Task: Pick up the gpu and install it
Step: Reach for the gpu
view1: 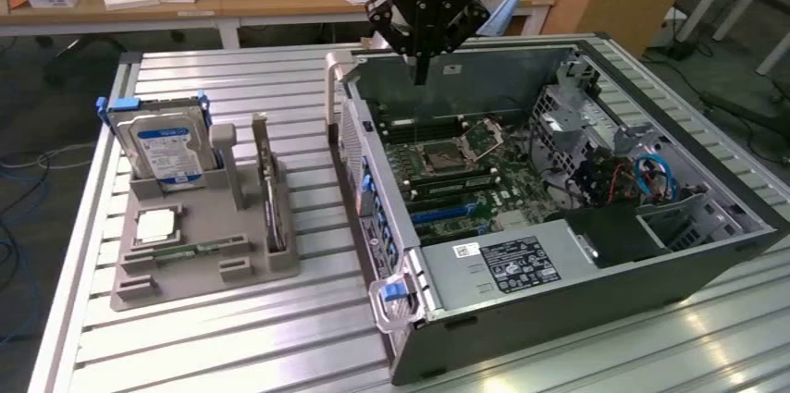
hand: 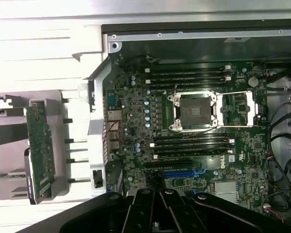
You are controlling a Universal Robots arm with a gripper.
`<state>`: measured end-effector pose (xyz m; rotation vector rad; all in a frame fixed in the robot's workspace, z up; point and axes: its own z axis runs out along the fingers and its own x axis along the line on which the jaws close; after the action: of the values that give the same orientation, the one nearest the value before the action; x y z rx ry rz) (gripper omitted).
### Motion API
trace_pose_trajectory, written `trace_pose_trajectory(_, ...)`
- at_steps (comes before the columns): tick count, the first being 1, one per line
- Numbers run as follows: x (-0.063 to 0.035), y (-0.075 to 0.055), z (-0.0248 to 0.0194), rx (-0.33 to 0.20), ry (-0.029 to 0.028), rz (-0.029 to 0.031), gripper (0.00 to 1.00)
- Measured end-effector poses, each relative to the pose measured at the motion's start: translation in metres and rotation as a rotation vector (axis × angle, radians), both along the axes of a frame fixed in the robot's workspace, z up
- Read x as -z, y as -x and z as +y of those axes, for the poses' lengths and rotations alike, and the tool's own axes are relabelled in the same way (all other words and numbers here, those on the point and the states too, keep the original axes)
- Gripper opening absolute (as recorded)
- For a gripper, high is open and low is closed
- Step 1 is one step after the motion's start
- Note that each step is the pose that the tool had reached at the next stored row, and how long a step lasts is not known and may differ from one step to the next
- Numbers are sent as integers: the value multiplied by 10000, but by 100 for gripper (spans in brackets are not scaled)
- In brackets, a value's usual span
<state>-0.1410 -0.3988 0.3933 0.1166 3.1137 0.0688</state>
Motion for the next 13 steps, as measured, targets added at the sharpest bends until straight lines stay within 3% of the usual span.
trace_pose_trajectory(13,8,310,0,0,0,1,10)
